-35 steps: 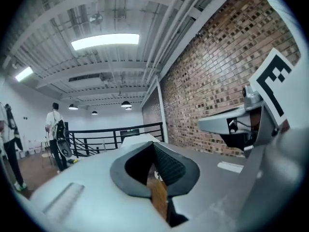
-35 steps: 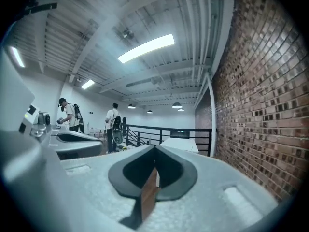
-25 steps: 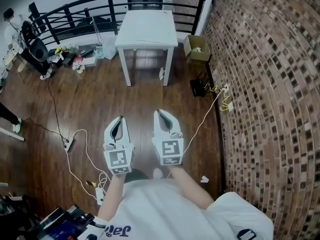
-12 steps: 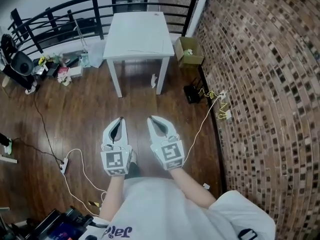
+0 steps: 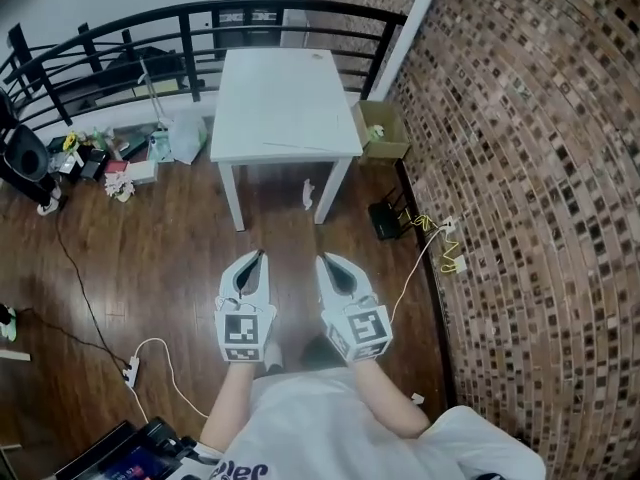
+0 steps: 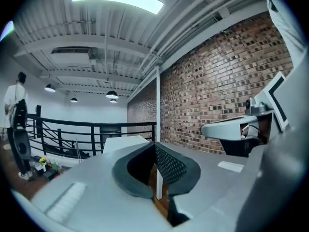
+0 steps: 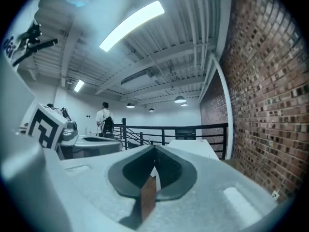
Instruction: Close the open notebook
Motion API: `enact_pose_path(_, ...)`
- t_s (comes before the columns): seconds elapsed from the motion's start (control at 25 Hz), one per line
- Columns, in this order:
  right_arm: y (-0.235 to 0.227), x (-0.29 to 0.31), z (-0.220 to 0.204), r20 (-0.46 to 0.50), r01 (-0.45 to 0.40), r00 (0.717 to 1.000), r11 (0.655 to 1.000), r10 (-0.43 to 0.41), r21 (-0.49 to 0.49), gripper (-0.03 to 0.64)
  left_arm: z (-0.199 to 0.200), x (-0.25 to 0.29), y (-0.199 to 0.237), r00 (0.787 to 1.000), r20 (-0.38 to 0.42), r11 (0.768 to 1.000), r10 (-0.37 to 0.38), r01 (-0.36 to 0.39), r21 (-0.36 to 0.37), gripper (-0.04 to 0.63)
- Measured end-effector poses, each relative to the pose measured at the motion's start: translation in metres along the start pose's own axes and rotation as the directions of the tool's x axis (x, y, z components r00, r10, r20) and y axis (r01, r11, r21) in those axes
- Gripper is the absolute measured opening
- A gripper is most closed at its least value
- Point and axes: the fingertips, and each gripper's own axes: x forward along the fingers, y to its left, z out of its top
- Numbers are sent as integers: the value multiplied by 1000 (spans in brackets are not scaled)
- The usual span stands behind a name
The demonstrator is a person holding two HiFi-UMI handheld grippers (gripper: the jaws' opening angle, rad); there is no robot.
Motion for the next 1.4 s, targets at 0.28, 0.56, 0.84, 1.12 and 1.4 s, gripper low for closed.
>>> enact_pose_path(0.28,-59,86,0,-8,16,1000,1000,-16,-9,-12,-3,89,36,1000,-10,1000,20,-20,-5,15)
enact_pose_path(0.56,-159,189,29,43,-21,999,1000,22,-19,-12,40,209,74,992,39,989,120,-123,82,15)
enact_pose_path(0.84,-211,250,36,62,-86,994,996,87,-16,-12,62,291,86,991,82,986,107,-116,117,14)
enact_pose_path(1.12,-216,292,15,5,-164,986,986,164,5,-12,49,336,101,995,7,991,99,-99,88,15)
enact_pose_path(1.4,-263,366,9,-31,-94,995,996,94,4,-12,37,409,158,997,-1,994,78,-78,82,15)
